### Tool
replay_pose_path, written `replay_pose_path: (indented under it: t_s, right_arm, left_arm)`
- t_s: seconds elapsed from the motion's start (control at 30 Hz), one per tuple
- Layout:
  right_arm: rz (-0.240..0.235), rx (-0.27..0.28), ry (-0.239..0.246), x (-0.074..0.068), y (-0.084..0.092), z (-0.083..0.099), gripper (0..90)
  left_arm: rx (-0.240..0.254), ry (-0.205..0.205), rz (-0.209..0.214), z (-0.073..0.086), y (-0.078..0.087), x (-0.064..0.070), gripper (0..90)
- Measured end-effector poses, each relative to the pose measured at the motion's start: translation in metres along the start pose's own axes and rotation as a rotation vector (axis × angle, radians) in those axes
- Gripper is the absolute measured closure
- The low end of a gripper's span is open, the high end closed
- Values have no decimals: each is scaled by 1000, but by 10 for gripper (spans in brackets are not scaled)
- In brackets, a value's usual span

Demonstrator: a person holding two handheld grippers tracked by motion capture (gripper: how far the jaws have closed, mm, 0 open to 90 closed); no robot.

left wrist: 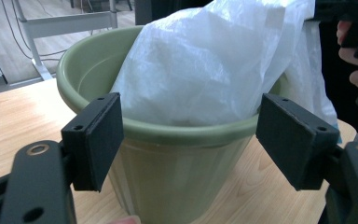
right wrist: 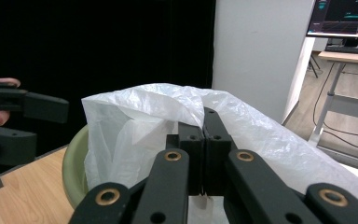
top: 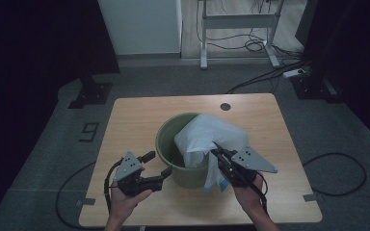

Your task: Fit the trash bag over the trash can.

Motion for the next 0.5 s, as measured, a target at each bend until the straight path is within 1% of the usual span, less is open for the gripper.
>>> replay_pose_path:
  t_s: [0.07, 0.13, 0.3, 0.43, 0.5]
  right_arm:
    - [-5, -3, 0, -3, -1, 1, 879]
    - [-6, -2, -1, -3, -1, 1, 879]
    - [-8, -2, -3, -4, -1, 1, 879]
    - [-9, -3, -3, -3, -1, 1, 879]
    - [-9, -2, -3, -3, -2, 1, 879]
  left_arm:
    - [-2, -4, -5, -1, -2, 1, 230]
    - [-3, -11, -22, -2, -3, 1, 230]
    - [10, -9, -52, -5, -5, 2, 230]
    - [24, -7, -58, -8, -6, 3, 229]
    - [29, -14, -54, -10, -8, 6, 229]
Point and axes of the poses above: each handheld gripper's, and its own axes: y roughly backward along the jaws, z roughly out of its underside, x roughly to its right, the point moved 3 cm from there along -y, roughly forward along the jaws, and after that the axes turned 1 degree about z, right-handed, at the moved point
